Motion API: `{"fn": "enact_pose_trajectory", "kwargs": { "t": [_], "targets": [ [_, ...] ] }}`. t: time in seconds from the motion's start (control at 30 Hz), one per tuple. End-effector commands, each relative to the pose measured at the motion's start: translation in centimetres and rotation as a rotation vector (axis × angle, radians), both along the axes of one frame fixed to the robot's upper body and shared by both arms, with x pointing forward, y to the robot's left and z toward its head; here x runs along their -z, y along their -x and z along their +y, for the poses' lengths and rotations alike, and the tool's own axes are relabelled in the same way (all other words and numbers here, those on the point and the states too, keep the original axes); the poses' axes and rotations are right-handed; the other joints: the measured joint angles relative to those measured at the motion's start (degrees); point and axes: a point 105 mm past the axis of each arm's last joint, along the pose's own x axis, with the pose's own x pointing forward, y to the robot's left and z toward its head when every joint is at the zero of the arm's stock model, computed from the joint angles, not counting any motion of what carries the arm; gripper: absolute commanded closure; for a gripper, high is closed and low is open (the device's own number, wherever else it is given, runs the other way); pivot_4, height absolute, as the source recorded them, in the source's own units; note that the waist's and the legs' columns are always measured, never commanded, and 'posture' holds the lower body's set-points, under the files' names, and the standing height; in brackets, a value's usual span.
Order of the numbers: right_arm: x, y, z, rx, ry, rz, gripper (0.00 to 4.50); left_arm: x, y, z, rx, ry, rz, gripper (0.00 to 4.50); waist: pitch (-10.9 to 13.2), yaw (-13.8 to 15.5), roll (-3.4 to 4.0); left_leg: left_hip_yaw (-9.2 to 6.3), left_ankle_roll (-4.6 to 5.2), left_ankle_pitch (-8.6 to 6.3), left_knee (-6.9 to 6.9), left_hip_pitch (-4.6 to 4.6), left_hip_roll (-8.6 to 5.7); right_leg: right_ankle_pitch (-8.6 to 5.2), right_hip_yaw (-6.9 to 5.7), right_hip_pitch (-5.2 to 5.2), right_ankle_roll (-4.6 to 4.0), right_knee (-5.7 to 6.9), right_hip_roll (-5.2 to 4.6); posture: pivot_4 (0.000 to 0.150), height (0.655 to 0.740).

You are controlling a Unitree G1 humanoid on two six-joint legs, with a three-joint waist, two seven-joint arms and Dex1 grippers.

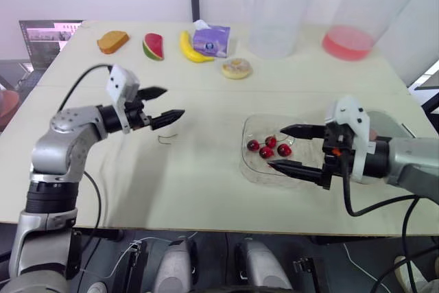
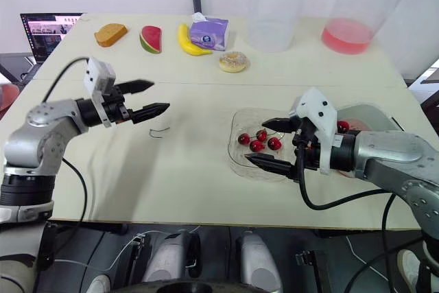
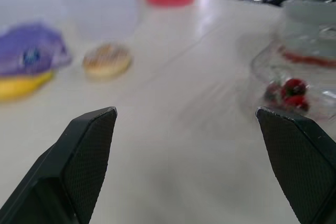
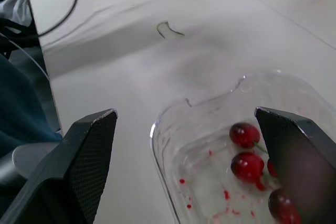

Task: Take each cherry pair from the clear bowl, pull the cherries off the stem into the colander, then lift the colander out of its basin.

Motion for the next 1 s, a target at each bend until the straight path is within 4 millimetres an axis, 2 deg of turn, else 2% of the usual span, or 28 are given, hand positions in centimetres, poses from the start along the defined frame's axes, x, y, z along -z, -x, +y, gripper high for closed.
{"fn": "enact_pose_trajectory", "kwargs": {
  "t": [0.03, 0.23, 0.3, 0.6, 0.73, 0.93, 1.0],
  "targets": [
    [-0.5, 0.2, -0.9, 0.049, 0.019, -0.026, 0.0, -1.6, 3.2, -1.9, 0.203, -0.074, -0.042, 0.04, 0.0, -0.2, 0.0, 0.01, 0.0, 0.0, 0.0, 0.01, 0.02, 0.0, 0.02, 0.0, 0.0, 0.0, 0.03, 0.15, 0.74],
    [0.0, 0.3, -1.9, 0.101, 0.064, -0.001, 0.0, -0.3, 5.9, -2.5, 0.376, -0.222, -0.007, 0.04, 0.0, -0.2, 0.01, 0.01, -0.01, 0.01, 0.01, 0.04, 0.03, 0.0, 0.03, 0.01, 0.0, 0.0, 0.11, 0.15, 0.74],
    [0.0, 0.2, -2.0, 0.113, 0.078, -0.003, 0.0, 0.2, 6.0, -2.4, 0.389, -0.257, -0.012, 0.04, 0.0, -0.2, 0.01, 0.01, -0.01, 0.01, 0.0, 0.05, 0.03, -0.01, 0.04, 0.01, 0.0, 0.0, 0.12, 0.15, 0.74],
    [0.1, -1.3, -2.2, 0.141, 0.14, 0.003, 0.0, -0.2, 5.8, -3.3, 0.42, -0.221, -0.01, 0.04, 0.0, -0.1, 0.0, 0.0, 0.0, 0.0, 0.01, 0.03, 0.02, -0.01, 0.05, 0.01, 0.0, -0.01, 0.18, 0.15, 0.74],
    [0.7, -2.7, -2.6, 0.17, 0.218, 0.027, 0.0, -0.4, 5.6, -3.6, 0.414, -0.208, -0.023, 0.04, 0.0, -0.1, 0.0, 0.01, 0.0, 0.0, 0.01, 0.03, 0.02, -0.01, 0.06, -0.01, 0.0, -0.01, 0.16, 0.15, 0.74],
    [1.7, -3.6, -1.7, 0.091, 0.361, 0.033, 0.0, -0.6, 5.3, -4.0, 0.412, -0.196, -0.034, 0.04, 0.0, -0.2, 0.02, 0.0, 0.0, 0.0, 0.0, 0.0, 0.04, -0.01, 0.08, -0.08, -0.01, 0.0, 0.16, 0.15, 0.74],
    [1.9, -4.1, -1.4, 0.056, 0.437, -0.002, 0.62, -0.7, 5.3, -4.1, 0.412, -0.19, -0.035, 0.0, 0.0, -0.2, 0.02, 0.01, 0.0, 0.0, 0.01, 0.0, 0.04, -0.01, 0.08, -0.08, -0.01, -0.01, 0.15, 0.15, 0.74]
  ]
}}
